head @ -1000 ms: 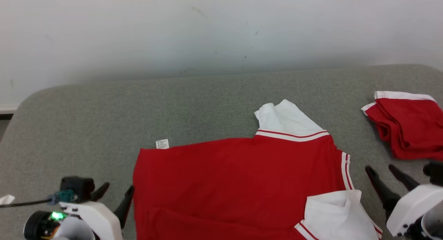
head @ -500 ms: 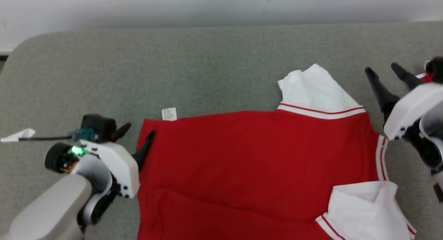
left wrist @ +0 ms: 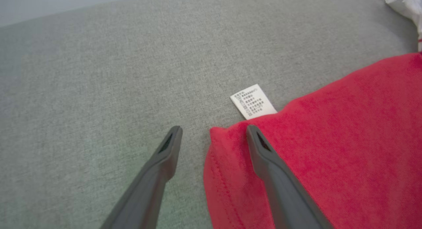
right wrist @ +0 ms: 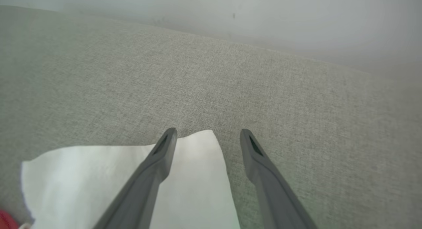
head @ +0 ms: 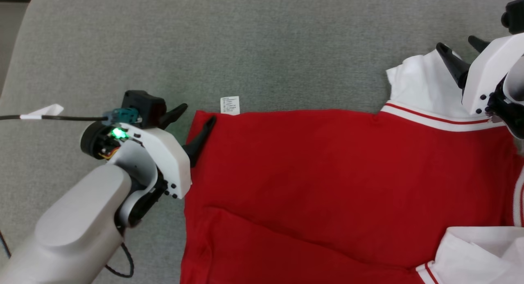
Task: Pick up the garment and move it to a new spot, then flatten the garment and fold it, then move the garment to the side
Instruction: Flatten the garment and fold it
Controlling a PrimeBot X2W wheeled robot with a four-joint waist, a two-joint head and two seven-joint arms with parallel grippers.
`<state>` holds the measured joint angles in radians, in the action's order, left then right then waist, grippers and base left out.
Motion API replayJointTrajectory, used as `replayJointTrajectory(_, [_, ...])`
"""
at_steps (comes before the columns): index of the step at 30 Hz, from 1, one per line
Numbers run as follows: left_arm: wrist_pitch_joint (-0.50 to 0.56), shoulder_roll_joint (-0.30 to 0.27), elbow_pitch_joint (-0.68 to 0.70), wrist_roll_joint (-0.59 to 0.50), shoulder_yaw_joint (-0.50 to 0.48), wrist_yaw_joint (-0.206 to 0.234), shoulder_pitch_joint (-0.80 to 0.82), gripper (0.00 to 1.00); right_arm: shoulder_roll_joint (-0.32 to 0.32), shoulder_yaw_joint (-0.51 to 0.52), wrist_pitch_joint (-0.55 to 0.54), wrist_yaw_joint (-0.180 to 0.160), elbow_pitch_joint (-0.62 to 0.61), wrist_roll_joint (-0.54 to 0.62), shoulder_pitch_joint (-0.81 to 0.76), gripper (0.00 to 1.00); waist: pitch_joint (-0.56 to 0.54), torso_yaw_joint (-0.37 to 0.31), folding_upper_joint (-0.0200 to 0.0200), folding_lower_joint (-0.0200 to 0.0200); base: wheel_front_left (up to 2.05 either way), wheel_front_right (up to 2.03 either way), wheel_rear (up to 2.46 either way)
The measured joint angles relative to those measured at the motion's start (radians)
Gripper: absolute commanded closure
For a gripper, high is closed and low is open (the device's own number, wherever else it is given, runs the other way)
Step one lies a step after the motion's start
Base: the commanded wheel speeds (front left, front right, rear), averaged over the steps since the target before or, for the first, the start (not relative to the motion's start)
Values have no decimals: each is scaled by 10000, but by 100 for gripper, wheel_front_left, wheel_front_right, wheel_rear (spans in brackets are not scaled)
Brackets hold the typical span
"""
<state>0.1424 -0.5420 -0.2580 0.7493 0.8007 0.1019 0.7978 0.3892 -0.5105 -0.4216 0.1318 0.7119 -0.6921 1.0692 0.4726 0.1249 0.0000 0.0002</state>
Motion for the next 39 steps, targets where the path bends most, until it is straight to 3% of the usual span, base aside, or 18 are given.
replayJointTrajectory(12, [167, 259, -407, 44, 240, -408, 250, 0, -84, -1093, -1156, 0, 1206, -1442, 623, 0, 161, 255, 0, -2, 0, 0, 0])
replayJointTrajectory(13, [259, 274, -416, 94, 263, -422, 269, 0, -94, -1149, -1271, 0, 1235, -1572, 656, 6, 153, 235, 0, -2, 0, 0, 0])
replayJointTrajectory(14, [370, 274, -445, 125, 303, -458, 299, 0, -96, -1212, -1367, 0, 1248, -1670, 686, 26, 144, 212, 0, -2, 0, 0, 0])
replayJointTrajectory(15, [504, 255, -474, 134, 362, -506, 338, 0, -100, -1296, -1473, 0, 1244, -1747, 714, 53, 133, 183, -1, -2, 0, 0, 0])
replayJointTrajectory(17, [593, 242, -487, 176, 362, -516, 365, 0, -111, -1446, -1684, 0, 1208, -1916, 728, 69, 109, 118, 0, -2, 0, 0, 0])
replayJointTrajectory(18, [683, 238, -514, 228, 366, -520, 365, 7, -117, -1530, -1726, 0, 1168, -2021, 720, 87, 93, 85, 0, -2, 0, 0, 0])
replayJointTrajectory(19, [779, 230, -543, 253, 378, -531, 366, 27, -104, -1609, -1770, 0, 1129, -2113, 706, 100, 72, 54, 0, -2, 0, 0, 0])
replayJointTrajectory(21, [869, 215, -604, 299, 370, -522, 369, 80, -94, -1778, -1797, 0, 1035, -2257, 653, 100, 42, -7, -1, -2, 0, 0, 0])
replayJointTrajectory(22, [928, 209, -639, 337, 370, -512, 370, 100, -77, -1858, -1732, -4, 961, -2305, 627, 100, 32, -33, 0, -2, 0, 0, 0])
replayJointTrajectory(27, [851, 201, -744, 362, 330, -433, 362, 100, -27, -2056, -642, -6, 951, -2389, 506, 100, -78, -113, 0, -1, 0, 0, 0])
replayJointTrajectory(32, [654, 67, -949, 362, 196, -215, 234, 100, -119, -1921, 671, -2, 1701, -2322, 504, 100, -391, -184, 0, -1, 0, 0, 0])
replayJointTrajectory(39, [593, -125, -999, 405, 194, -71, -38, 100, -313, -2059, 1595, -2, 1962, -2447, 501, 100, -857, -434, 0, -2, 0, 0, 0])
